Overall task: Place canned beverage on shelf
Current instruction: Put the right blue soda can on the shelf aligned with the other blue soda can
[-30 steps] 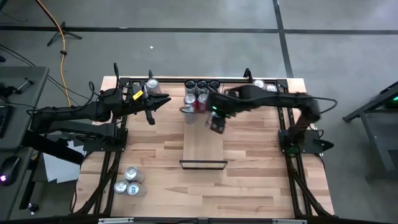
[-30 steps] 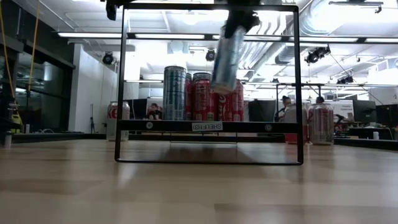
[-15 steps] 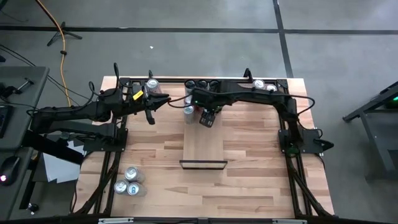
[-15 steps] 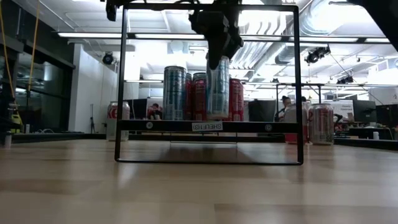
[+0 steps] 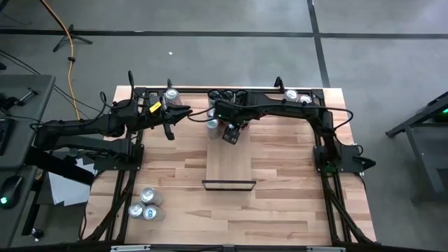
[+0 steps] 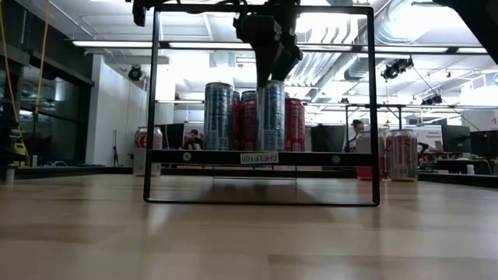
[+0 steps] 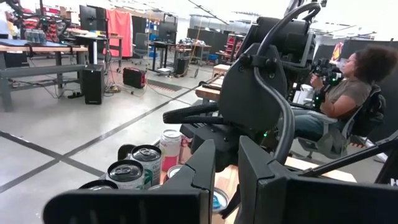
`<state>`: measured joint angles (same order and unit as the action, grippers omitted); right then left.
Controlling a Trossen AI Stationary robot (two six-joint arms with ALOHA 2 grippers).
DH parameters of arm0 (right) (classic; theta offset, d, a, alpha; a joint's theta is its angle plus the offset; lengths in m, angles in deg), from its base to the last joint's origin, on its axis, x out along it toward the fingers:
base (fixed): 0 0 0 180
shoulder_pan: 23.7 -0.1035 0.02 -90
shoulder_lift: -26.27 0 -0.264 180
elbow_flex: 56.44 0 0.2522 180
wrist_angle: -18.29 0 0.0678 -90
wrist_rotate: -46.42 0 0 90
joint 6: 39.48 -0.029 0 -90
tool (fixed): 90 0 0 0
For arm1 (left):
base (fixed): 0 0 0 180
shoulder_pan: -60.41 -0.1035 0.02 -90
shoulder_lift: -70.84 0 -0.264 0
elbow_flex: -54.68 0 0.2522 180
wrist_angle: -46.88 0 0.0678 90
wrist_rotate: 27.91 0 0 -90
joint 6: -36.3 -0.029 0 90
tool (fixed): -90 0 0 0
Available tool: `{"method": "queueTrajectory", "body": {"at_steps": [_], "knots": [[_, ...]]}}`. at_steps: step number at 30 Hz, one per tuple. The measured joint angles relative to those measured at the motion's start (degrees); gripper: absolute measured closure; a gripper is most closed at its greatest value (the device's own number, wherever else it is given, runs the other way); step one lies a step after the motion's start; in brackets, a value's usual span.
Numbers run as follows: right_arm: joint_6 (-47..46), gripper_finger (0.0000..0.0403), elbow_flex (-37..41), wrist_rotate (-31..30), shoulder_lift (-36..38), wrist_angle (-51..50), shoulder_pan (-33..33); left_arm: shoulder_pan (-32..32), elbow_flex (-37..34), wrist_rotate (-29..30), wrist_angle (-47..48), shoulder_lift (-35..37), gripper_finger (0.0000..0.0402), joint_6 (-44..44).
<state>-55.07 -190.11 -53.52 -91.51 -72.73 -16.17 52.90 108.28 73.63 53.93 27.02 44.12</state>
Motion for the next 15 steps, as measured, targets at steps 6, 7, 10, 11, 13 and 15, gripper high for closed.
{"method": "queueTrajectory", "body": {"at_steps": [6,7,10,11,13,15], "knots": [[2.66,0.0118,-0.46,0.02,0.02,1.17,0.21,0.0,0.0,0.01,-0.01,0.0,0.0385,0.01],[3.45,0.0118,-1.12,0.03,0.02,1.06,0.3,-0.02,0.0,0.01,-0.01,0.0,0.0385,0.0],[5.28,0.0118,-3.63,-0.26,0.14,-0.31,0.52,-0.02,0.0,0.01,-0.01,0.0,0.0385,-0.47],[5.87,0.0117,-4.52,-0.64,0.15,-0.66,0.53,-0.01,0.0,0.01,-0.01,0.0,0.0385,-0.47],[7.0,0.0117,-6.2,-1.1,0.15,-1.84,0.52,-0.02,0.0,0.01,-0.01,0.0,0.0385,-0.49],[7.35,0.0117,-8.01,-1.14,0.16,-4.03,0.47,-0.01,0.0,0.01,0.0,0.0,0.0385,-0.49]]}}
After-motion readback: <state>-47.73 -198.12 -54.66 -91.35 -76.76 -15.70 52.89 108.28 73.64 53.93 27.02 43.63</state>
